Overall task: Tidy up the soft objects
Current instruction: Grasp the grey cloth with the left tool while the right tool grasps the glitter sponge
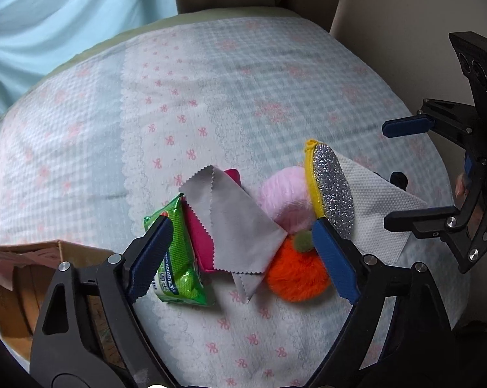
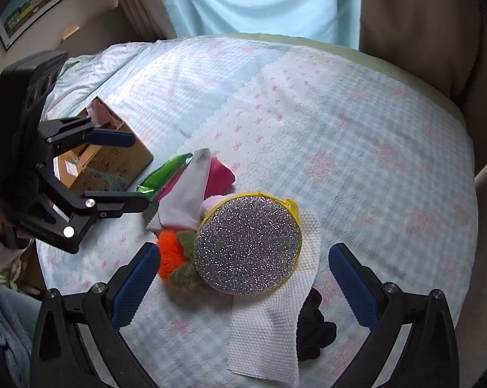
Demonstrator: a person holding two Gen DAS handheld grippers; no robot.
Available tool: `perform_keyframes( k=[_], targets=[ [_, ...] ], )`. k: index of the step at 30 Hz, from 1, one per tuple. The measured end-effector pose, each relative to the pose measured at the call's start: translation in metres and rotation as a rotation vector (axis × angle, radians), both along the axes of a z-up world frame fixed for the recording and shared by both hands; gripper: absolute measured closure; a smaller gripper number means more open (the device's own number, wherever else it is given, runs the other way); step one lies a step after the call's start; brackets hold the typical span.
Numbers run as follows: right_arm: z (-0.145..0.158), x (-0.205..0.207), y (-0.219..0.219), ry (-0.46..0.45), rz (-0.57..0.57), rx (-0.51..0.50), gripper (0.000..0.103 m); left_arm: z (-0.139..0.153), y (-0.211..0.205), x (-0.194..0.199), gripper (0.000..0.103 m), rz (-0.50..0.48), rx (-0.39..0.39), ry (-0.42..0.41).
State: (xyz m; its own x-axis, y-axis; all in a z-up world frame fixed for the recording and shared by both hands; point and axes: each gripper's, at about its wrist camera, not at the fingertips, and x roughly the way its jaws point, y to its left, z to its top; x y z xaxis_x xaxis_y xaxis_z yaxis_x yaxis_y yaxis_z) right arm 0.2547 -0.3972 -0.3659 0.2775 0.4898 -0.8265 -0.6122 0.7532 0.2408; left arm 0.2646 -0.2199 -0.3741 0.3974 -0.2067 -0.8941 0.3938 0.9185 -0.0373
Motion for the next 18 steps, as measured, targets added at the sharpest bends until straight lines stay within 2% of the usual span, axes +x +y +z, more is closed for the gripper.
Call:
perform_keyframes(
  k=[6, 9, 10, 14, 15, 18],
  targets=[
    [-0.046, 0.015, 0.011, 0.032, 0.167, -0.004, 0.0, -0.043, -0.007, 0.016, 0.024, -0.07, 0.059, 0.056],
    [-0.064, 0.021, 0.019, 0.024, 0.225, -0.032, 0.0, -0.057, -0.008, 0.019, 0.033, -0.094, 0.084, 0.077],
    [-0.069, 0.022, 0.021, 0.026, 0.239, -0.037, 0.0, -0.062, -0.009, 0.021, 0.039, -0.1, 0.098, 0.083],
    [-0.075, 0.022, 0.023, 0.009, 0.27, -0.022, 0.0, -0.064, -0.014, 0.015, 0.05, -0.139, 0.146, 0.047],
    [-0.075, 0.022, 0.023, -0.002, 0.269, -0.021, 0.002, -0.064, -0.015, 0.014, 0.053, -0.148, 0.152, 0.041],
    [-0.073, 0.02, 0.024, -0.008, 0.266, -0.013, 0.017, -0.063, -0.019, 0.009, 0.063, -0.173, 0.17, 0.02]
  ],
)
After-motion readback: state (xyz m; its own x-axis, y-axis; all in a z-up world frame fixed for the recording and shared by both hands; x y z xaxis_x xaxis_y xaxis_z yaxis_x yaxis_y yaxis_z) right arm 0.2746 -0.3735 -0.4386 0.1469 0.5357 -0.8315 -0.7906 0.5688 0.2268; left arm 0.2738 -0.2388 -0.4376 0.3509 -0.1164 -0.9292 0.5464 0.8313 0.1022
